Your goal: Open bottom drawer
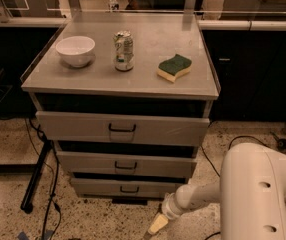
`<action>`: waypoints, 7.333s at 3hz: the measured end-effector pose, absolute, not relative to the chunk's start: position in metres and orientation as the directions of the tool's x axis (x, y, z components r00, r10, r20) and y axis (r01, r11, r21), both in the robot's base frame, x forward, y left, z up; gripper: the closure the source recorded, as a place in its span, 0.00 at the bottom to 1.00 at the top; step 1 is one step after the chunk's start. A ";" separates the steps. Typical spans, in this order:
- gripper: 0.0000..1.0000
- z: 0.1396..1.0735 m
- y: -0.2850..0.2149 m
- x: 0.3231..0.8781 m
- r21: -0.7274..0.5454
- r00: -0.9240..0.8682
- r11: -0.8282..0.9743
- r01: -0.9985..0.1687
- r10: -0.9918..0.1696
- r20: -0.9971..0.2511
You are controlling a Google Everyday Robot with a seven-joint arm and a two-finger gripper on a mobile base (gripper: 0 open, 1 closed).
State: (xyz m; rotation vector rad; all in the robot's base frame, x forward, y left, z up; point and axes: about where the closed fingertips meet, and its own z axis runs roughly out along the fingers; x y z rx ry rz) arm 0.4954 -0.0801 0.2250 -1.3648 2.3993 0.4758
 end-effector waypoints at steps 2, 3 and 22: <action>0.00 0.217 -0.070 0.539 0.055 -0.448 0.488 -0.871 -0.743 -0.497; 0.00 0.212 -0.069 0.554 0.039 -0.447 0.499 -0.866 -0.735 -0.510; 0.00 0.218 -0.125 0.368 0.282 -0.482 0.411 -0.867 -0.837 -0.261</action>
Offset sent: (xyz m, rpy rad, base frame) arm 0.0749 0.0108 -0.0053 0.0164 -0.1481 -0.0233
